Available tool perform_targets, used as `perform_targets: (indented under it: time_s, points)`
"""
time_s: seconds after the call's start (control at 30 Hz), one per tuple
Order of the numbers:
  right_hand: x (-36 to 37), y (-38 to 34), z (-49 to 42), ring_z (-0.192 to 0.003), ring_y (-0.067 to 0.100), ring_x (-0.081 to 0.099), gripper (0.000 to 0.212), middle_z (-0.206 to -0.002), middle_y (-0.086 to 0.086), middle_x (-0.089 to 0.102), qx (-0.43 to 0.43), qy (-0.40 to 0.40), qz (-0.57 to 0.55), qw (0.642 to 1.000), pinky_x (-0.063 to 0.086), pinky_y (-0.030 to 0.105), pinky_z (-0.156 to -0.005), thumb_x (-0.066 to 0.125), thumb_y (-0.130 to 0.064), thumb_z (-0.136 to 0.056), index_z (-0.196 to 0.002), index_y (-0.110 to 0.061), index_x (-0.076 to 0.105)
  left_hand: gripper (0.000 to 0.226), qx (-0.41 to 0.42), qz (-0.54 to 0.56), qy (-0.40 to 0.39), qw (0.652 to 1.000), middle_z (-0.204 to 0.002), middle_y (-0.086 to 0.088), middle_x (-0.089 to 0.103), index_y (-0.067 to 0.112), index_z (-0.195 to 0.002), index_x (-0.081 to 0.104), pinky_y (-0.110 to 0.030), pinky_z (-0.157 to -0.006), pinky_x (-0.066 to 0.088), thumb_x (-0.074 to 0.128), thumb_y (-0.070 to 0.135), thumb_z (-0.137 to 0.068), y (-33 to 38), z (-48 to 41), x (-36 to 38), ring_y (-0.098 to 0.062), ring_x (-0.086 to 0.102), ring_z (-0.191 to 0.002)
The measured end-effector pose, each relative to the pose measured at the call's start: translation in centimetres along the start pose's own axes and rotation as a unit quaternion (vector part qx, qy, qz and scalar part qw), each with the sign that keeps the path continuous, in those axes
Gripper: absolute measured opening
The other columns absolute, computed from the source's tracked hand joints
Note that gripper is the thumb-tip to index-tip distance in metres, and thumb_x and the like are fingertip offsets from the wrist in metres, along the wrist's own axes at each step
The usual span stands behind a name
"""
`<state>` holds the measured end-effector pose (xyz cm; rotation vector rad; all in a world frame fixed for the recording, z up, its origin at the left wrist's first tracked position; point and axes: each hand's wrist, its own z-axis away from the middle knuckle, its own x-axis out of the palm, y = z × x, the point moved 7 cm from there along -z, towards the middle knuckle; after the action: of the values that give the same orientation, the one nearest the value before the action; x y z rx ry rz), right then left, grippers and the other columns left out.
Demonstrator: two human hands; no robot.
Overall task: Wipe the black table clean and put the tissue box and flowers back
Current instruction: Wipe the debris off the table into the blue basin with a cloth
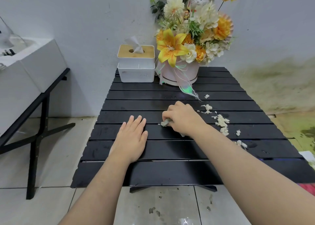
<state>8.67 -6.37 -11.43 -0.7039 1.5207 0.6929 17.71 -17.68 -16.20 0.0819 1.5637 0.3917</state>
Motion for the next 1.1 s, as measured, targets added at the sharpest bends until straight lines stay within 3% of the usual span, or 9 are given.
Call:
perform_targets:
  time_s: [0.3,0.53,0.7,0.9,1.1]
  points:
    - [0.1,-2.9,-1.6,-0.111,0.025,0.04,0.022,-0.115,0.0,0.056,0.024,0.02,0.028,0.999,0.033,0.037,-0.082,0.046,-0.025,-0.092,-0.112,-0.024,0.056,0.051,-0.008,-0.006,-0.002,1.0,-0.158,0.004,0.001,0.021,-0.147,0.008,-0.035,-0.118,-0.003,0.017,0.033,-0.098,-0.1,-0.1,0.2,-0.017,-0.009,-0.145]
    - [0.1,-0.7,-0.5,-0.11,0.024,0.041,0.021,-0.112,-0.002,0.058,0.051,-0.014,0.032,0.998,0.034,0.037,-0.082,0.045,-0.023,-0.09,-0.108,-0.023,0.057,0.053,-0.023,0.002,-0.002,1.0,-0.158,0.004,0.0,0.019,-0.147,0.006,-0.035,-0.119,-0.003,0.018,0.034,-0.098,-0.3,-0.2,0.3,-0.017,-0.01,-0.145]
    - [-0.1,-4.2,-2.2,-0.112,0.025,0.04,0.025,-0.117,0.0,0.057,0.001,-0.011,0.042,0.999,0.034,0.038,-0.084,0.041,-0.024,-0.093,-0.113,-0.021,0.055,0.053,-0.024,0.003,0.004,1.0,-0.158,0.003,0.001,0.018,-0.147,0.007,-0.035,-0.119,-0.003,0.019,0.033,-0.098,-0.4,-0.2,0.3,-0.017,-0.008,-0.145]
    - [0.5,-0.5,-1.0,-0.108,0.024,0.041,0.015,-0.111,-0.001,0.058,0.055,-0.064,0.002,0.996,0.034,0.038,-0.083,0.047,-0.02,-0.088,-0.1,-0.023,0.056,0.053,-0.024,0.003,-0.001,1.0,-0.158,0.004,0.0,0.019,-0.147,0.007,-0.035,-0.119,-0.003,0.018,0.034,-0.098,-0.5,-0.3,0.4,-0.017,-0.009,-0.145]
    - [0.3,-3.5,-2.3,-0.113,0.025,0.04,0.022,-0.116,0.0,0.057,0.029,-0.033,0.022,0.999,0.034,0.039,-0.086,0.042,-0.024,-0.093,-0.11,-0.022,0.056,0.052,-0.028,-0.005,-0.001,1.0,-0.158,0.004,0.0,0.019,-0.147,0.006,-0.035,-0.119,-0.003,0.018,0.033,-0.098,-0.5,-0.4,0.5,-0.018,-0.009,-0.145]
